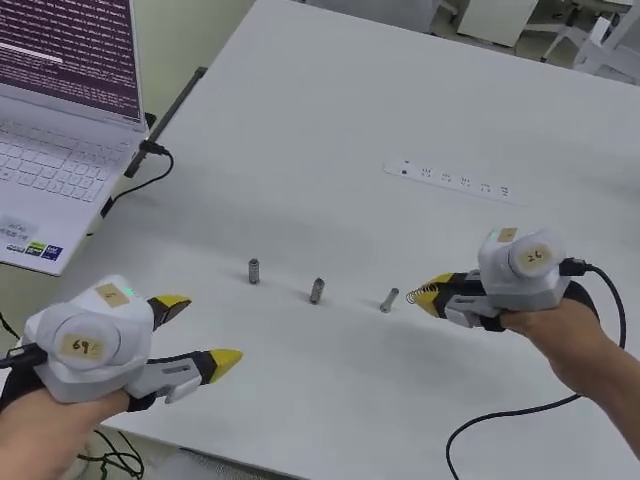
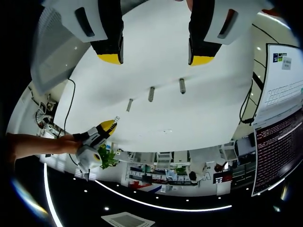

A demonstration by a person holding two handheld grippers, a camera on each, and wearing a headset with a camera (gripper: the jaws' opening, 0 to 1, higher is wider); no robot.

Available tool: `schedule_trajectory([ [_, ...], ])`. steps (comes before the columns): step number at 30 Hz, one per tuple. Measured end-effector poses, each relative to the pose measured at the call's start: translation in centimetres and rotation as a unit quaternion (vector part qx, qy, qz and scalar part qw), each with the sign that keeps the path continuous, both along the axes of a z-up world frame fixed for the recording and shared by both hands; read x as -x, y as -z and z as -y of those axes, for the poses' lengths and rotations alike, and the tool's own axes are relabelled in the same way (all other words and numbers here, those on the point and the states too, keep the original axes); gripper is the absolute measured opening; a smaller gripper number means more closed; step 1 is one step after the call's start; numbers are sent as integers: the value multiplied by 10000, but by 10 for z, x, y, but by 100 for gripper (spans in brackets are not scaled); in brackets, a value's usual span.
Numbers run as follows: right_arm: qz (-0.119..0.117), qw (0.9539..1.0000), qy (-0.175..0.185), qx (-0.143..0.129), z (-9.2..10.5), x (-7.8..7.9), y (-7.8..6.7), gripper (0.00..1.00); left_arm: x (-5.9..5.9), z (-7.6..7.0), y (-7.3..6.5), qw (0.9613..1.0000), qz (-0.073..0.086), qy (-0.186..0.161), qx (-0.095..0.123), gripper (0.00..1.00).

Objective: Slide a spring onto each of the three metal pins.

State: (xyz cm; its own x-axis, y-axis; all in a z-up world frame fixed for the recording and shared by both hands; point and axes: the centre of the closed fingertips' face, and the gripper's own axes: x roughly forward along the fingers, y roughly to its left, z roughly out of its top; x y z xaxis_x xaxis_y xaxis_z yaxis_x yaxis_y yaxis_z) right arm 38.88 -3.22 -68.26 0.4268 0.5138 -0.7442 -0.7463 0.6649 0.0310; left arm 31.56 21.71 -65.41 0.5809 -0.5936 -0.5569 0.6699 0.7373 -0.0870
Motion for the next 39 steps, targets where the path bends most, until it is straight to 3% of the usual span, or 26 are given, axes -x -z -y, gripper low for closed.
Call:
schedule_trajectory([
  [17,-230,9997,-51,71,-3,-21,30,9,0,-22,-6,9994,-11,-338,-16,49],
  [39,-304,9987,-310,250,-13,-20,35,9,-7,-20,-6,9994,-26,-336,5,48],
])
